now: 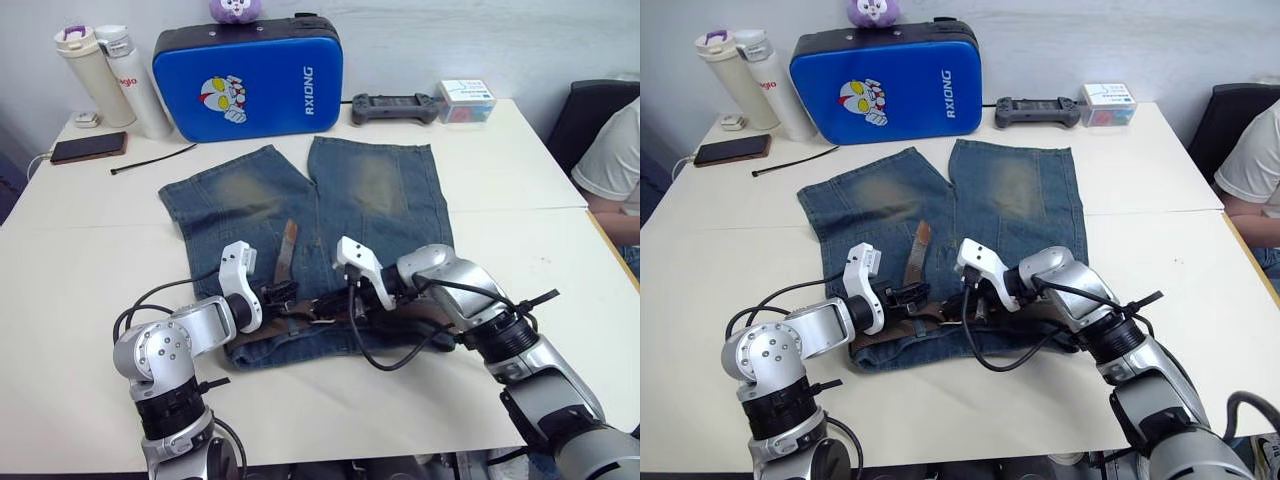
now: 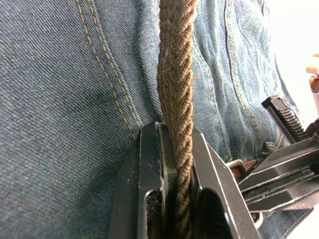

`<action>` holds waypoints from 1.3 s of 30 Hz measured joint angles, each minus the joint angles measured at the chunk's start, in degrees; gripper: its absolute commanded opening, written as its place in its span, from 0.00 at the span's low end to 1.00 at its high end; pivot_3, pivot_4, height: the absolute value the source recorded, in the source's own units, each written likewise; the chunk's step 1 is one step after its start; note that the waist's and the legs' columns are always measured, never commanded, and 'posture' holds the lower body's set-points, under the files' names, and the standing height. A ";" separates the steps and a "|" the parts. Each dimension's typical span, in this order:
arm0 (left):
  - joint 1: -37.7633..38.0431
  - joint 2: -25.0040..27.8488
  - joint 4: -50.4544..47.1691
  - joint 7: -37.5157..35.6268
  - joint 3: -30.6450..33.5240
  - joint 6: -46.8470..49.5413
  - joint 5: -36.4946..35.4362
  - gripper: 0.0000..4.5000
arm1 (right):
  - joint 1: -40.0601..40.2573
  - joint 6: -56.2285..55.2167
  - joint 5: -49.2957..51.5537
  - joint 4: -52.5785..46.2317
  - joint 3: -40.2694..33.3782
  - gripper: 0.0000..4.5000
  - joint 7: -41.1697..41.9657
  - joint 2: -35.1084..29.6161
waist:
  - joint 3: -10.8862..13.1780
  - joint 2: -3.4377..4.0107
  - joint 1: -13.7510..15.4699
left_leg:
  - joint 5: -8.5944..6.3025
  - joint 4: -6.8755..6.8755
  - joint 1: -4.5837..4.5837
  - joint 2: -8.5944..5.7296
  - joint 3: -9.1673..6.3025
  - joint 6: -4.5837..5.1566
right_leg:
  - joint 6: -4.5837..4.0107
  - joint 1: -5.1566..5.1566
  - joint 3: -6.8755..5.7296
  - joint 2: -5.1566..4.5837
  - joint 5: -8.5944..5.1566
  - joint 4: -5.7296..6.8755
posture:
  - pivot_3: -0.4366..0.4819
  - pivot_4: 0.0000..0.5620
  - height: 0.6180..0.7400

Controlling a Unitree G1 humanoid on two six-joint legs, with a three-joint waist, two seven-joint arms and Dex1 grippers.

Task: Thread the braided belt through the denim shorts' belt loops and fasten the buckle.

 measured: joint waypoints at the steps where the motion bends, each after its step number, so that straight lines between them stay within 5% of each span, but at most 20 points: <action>1: -0.01 -0.02 0.01 -0.07 -0.01 0.03 0.00 0.00 | 0.12 0.66 -0.07 -1.23 0.18 0.01 -0.29 -0.81 | -0.01 0.00 0.09 | -0.01 0.00 0.00 0.00 -0.01 0.00 | 0.00 0.00 0.00 -0.01 0.00 -0.01 | 0.48 0.27 1.00; 24: -3.64 0.44 2.21 -1.30 -0.21 0.81 0.05 0.00 | 1.10 1.61 -2.21 -5.03 1.55 0.01 -4.90 1.59 | -0.31 -0.03 -0.46 | -0.15 -0.05 0.15 0.26 0.04 -0.21 | -0.07 0.02 0.09 0.30 -0.03 0.01 | 0.48 0.27 1.00; 39: -3.25 -1.31 2.19 -1.19 0.37 0.42 0.13 0.00 | -5.75 7.04 -6.98 -5.15 10.81 0.01 -2.78 -0.04 | -1.61 0.17 -0.14 | -0.38 -0.59 1.12 0.33 -0.09 -0.27 | -0.21 1.06 0.01 0.35 -0.11 -0.67 | 0.48 0.27 1.00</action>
